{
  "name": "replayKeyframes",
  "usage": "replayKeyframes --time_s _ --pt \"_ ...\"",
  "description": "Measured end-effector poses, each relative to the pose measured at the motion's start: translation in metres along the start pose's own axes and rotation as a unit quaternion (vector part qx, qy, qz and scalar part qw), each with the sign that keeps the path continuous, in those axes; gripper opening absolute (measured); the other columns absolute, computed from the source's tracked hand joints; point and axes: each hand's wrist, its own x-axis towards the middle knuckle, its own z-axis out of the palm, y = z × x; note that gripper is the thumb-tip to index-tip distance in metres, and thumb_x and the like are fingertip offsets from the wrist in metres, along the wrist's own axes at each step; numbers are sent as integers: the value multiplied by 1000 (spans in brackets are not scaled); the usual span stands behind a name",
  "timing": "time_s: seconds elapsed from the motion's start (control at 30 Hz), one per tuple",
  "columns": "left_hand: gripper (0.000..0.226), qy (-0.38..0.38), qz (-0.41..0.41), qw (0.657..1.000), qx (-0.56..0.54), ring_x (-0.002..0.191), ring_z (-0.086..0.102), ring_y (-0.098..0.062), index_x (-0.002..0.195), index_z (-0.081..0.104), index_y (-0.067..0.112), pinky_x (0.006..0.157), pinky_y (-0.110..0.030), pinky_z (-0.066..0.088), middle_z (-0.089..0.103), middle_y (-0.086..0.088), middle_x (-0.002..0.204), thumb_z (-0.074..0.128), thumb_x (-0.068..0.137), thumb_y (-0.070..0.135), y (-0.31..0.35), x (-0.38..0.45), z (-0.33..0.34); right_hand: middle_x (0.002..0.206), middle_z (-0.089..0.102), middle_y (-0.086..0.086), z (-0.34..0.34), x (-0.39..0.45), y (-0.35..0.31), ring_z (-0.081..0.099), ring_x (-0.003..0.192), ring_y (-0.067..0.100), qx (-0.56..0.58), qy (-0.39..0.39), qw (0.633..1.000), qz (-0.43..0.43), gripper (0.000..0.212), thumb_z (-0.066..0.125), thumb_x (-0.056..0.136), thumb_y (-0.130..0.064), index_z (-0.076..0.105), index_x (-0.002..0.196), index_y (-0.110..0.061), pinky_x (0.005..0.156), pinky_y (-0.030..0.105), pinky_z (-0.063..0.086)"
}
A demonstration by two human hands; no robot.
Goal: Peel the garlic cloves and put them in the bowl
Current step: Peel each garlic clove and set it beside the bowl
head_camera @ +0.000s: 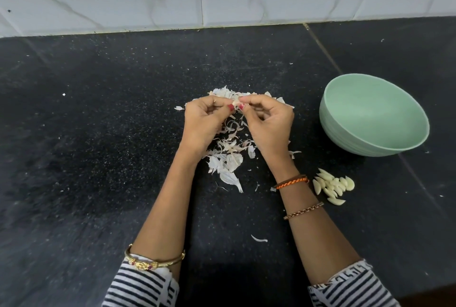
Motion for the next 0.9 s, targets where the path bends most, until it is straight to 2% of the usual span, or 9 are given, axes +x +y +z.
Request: replayKeyframes --time_s 0.1,0.17,0.23,0.3,0.47,0.57,0.73,0.83,0.9 --pt "10 13 -8 1000 -10 44 50 5 90 66 -5 45 -6 36 62 12 55 57 86 -7 2 -2 4 80 64 -8 2 -2 0 62 71 -6 -23 24 999 -15 12 64 78 7 70 86 0 64 11 51" --pt "9 24 4 1000 -7 53 55 3 86 68 -1 54 -9 42 65 0 68 60 85 -4 0 -2 5 80 63 -9 3 -3 2 60 69 -6 -47 32 998 -29 10 64 78 5 69 83 -1 63 12 51" --pt "10 24 26 999 14 65 55 -16 78 70 16 66 -25 44 65 -13 75 64 81 8 -5 -1 3 78 63 -9 3 -3 2 60 67 -2 -60 34 997 -40 8 64 77 3 69 80 -2 62 13 51" --pt "10 25 39 998 34 69 49 -22 76 69 23 66 -34 41 62 -16 76 61 77 17 -8 0 1 76 64 -9 1 -1 1 60 66 0 -60 23 997 -45 8 65 77 4 69 78 -3 61 11 48" --pt "18 9 66 993 100 58 42 -11 78 66 16 53 -19 38 57 -6 67 57 88 3 -9 1 -1 73 64 -9 -5 3 -5 61 66 -3 35 -30 998 44 17 64 78 9 69 81 -7 62 10 47" --pt "18 16 92 989 113 58 41 -11 73 62 19 53 -19 37 54 -8 66 55 85 7 -9 0 0 72 65 -4 -7 4 -10 61 64 -2 81 -52 990 104 14 64 79 9 69 82 -4 62 11 47" --pt "18 19 110 989 95 60 45 -9 72 62 25 58 -18 41 56 3 64 54 81 12 -6 -2 1 66 67 0 -14 9 -18 53 55 2 180 -126 942 254 14 61 81 6 68 78 -6 55 14 46" --pt "27 35 79 994 69 49 38 1 70 60 22 48 -13 35 51 16 53 54 87 2 -5 2 -6 58 66 -1 -21 13 -22 52 50 2 272 -180 893 310 17 54 83 9 63 78 -4 52 14 46" --pt "26 49 74 994 56 48 35 1 66 57 20 47 -14 33 47 17 48 52 87 5 -6 4 -12 60 68 -2 -22 12 -23 57 54 1 264 -162 905 293 18 55 83 10 64 78 -6 55 14 47"
